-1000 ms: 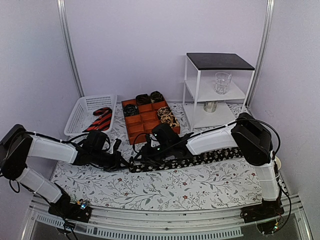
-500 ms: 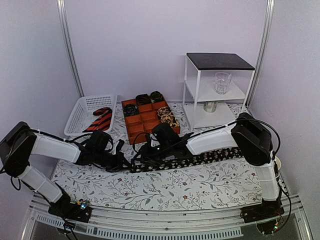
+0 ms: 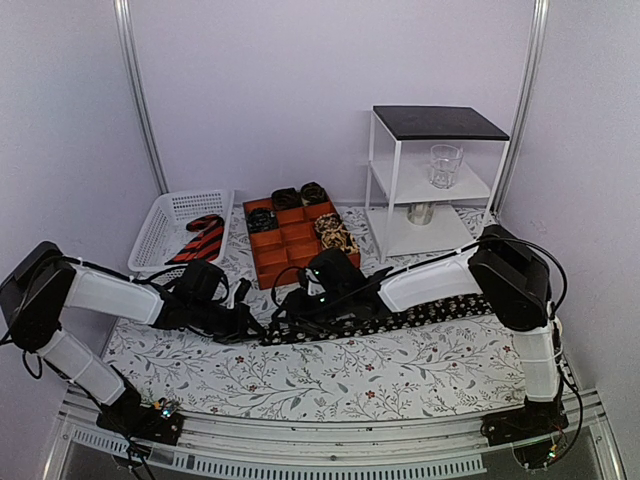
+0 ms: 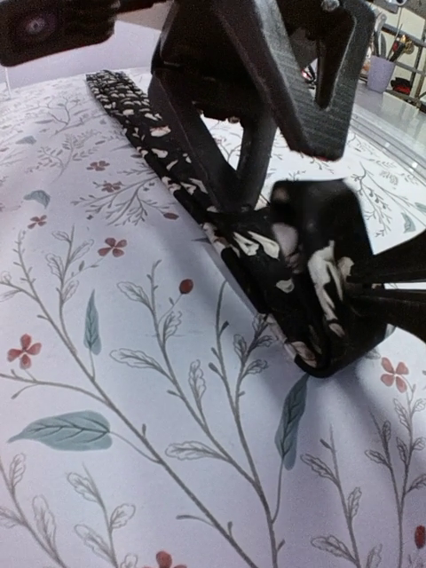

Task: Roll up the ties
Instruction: Roll the tie at the center of the board.

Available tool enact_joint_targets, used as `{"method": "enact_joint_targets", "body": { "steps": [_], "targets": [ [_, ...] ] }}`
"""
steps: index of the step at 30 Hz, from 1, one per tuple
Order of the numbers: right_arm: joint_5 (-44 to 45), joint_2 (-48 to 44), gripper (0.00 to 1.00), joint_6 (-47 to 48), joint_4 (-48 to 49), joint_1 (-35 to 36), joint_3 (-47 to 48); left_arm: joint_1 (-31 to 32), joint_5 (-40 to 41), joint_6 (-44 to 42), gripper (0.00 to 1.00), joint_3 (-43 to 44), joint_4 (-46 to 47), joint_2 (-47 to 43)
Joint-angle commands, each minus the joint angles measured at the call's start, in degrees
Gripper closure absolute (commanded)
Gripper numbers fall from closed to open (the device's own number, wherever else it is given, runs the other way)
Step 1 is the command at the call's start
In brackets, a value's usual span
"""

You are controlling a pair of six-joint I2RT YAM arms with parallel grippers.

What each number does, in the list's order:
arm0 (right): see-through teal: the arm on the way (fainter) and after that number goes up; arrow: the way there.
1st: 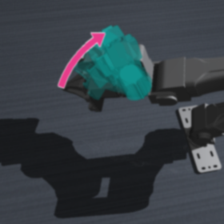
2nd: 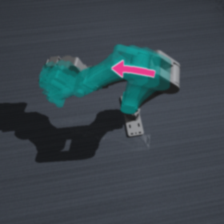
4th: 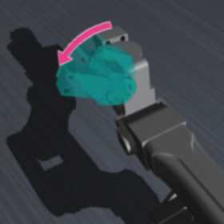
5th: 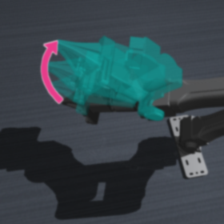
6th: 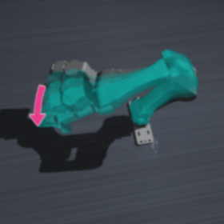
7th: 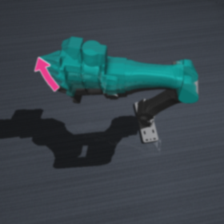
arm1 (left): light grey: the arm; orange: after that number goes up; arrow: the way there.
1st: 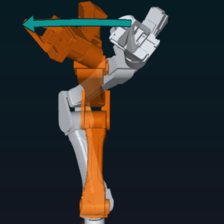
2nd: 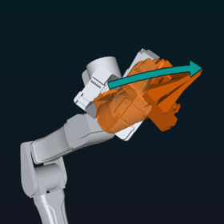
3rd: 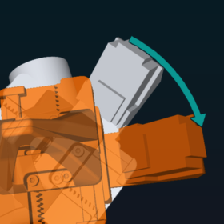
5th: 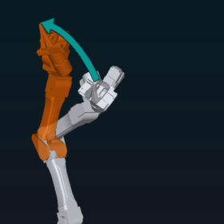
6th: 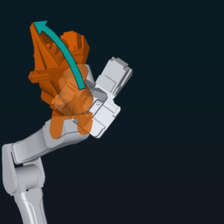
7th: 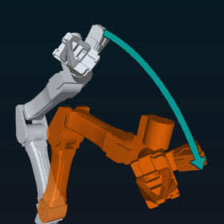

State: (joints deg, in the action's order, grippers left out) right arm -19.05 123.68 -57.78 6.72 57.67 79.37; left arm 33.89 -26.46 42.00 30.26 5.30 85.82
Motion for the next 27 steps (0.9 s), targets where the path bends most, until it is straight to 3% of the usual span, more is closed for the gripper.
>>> {"method": "enact_joint_targets", "body": {
  "steps": [1,7,27],
  "targets": [
    [1.8,-4.9,0.47,1.2,1.0,-0.1,-0.9,1.1,0.2,-0.8,0.96,1.5,0.9,1.5],
    [3.5,-6.0,0.48,2.1,0.2,0.0,-2.0,1.4,0.5,-0.8,0.96,2.1,0.9,2.0],
    [1.9,3.2,0.62,2.0,-9.2,1.0,6.1,2.5,1.2,-0.6,0.96,3.3,1.1,4.7]
  ]
}}
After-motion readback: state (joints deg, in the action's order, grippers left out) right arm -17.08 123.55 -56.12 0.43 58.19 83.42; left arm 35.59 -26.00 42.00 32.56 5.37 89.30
